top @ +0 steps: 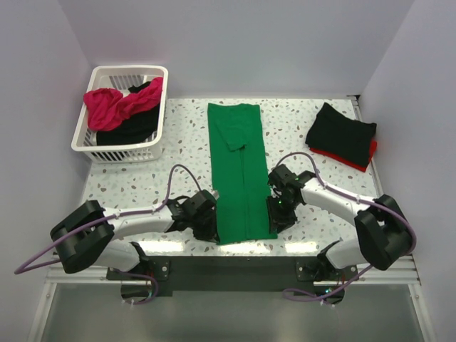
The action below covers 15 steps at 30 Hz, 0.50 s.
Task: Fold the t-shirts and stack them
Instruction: Fold the tshirt
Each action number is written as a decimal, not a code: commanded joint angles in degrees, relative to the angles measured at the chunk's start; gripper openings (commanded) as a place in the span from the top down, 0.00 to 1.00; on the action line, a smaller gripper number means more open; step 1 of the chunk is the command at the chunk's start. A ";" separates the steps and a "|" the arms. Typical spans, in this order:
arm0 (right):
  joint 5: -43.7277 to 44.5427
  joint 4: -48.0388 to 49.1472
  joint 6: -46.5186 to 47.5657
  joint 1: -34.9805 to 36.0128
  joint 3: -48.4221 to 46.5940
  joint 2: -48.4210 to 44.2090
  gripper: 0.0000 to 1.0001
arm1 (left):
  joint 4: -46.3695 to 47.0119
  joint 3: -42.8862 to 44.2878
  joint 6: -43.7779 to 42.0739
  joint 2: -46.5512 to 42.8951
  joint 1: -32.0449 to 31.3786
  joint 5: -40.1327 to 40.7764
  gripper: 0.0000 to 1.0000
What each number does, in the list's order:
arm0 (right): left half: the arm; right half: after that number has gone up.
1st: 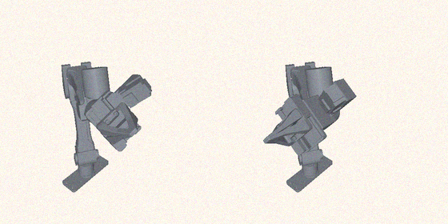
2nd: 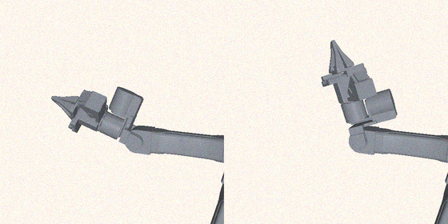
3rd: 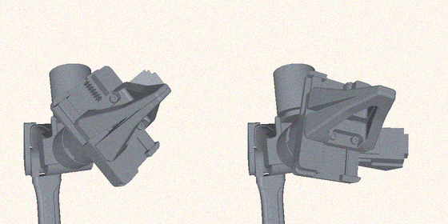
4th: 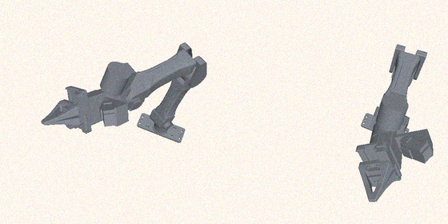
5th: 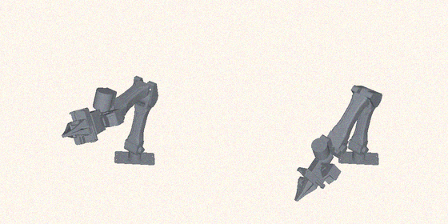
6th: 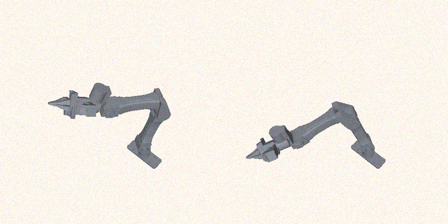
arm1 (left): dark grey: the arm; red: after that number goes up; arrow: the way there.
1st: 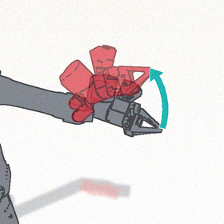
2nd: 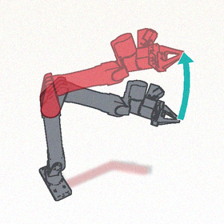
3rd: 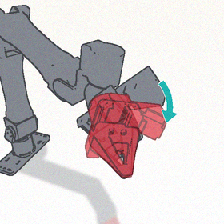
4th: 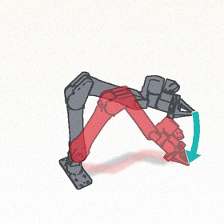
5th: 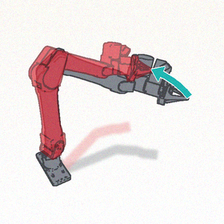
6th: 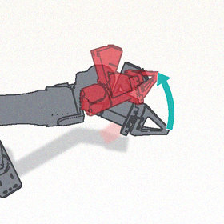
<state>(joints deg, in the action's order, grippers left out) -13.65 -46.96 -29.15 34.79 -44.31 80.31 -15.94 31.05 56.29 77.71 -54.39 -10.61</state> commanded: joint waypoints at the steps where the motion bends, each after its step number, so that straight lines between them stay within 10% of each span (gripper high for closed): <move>1: -2.79 1.78 -0.21 0.11 -1.39 1.24 0.65 | -5.24 -1.17 -0.66 1.04 -0.89 3.05 0.91; 15: 1.34 2.57 0.49 0.11 0.63 5.55 0.66 | -5.94 -0.99 -0.48 0.86 -1.16 3.49 0.91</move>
<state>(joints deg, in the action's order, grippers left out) -13.89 -45.39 -28.93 34.79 -44.12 84.95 -16.14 31.14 56.45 77.60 -54.70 -10.07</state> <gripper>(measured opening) 0.338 0.102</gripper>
